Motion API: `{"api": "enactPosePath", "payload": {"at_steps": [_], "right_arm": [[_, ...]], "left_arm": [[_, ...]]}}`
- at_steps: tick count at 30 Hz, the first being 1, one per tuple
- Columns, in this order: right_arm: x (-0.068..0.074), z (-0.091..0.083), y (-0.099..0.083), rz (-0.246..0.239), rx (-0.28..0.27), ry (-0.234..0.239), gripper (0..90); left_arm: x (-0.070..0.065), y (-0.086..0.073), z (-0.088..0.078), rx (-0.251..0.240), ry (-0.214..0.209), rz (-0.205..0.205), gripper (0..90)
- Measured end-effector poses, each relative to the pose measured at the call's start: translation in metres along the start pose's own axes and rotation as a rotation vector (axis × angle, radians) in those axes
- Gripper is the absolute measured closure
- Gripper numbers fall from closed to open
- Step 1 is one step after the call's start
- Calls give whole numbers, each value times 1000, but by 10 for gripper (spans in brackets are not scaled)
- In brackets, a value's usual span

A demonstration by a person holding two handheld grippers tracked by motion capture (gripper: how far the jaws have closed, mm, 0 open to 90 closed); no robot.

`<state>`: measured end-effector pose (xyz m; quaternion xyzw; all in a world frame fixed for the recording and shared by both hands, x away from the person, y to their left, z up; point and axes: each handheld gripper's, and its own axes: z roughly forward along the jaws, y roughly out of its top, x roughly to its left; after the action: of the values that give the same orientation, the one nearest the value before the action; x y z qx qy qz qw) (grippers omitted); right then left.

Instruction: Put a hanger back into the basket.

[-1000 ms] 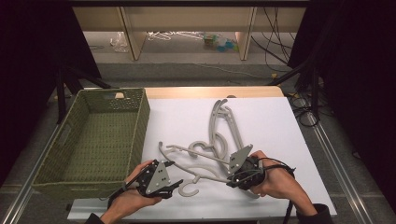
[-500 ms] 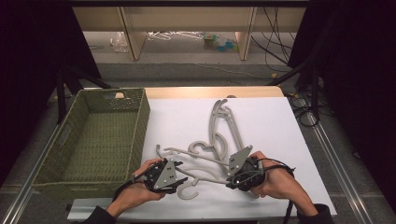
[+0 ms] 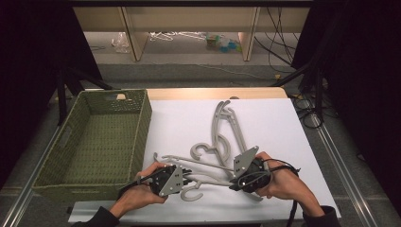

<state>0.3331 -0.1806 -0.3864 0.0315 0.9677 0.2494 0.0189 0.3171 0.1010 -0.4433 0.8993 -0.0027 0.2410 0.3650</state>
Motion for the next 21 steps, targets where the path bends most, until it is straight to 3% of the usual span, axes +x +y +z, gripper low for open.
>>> {"api": "enactPosePath", "payload": {"at_steps": [5,9,12,16,18,21], "right_arm": [[-6,-5,-4,-8,-30,7,808],[-8,-13,-6,-1,-63,-22,776],[-9,-17,-6,14,-79,-47,750],[-9,-19,-6,48,-84,-58,699],[-10,-20,-6,61,-95,-72,664],[-9,-22,-4,84,-114,-98,599]], "left_arm": [[0,7,-6,1,-22,23,737],[2,11,-12,-24,-45,6,755],[4,16,-19,-44,-81,-46,768],[5,20,-23,-47,-109,-81,782],[5,21,-25,-53,-129,-146,788],[8,22,-29,-33,-130,-208,789]]}}
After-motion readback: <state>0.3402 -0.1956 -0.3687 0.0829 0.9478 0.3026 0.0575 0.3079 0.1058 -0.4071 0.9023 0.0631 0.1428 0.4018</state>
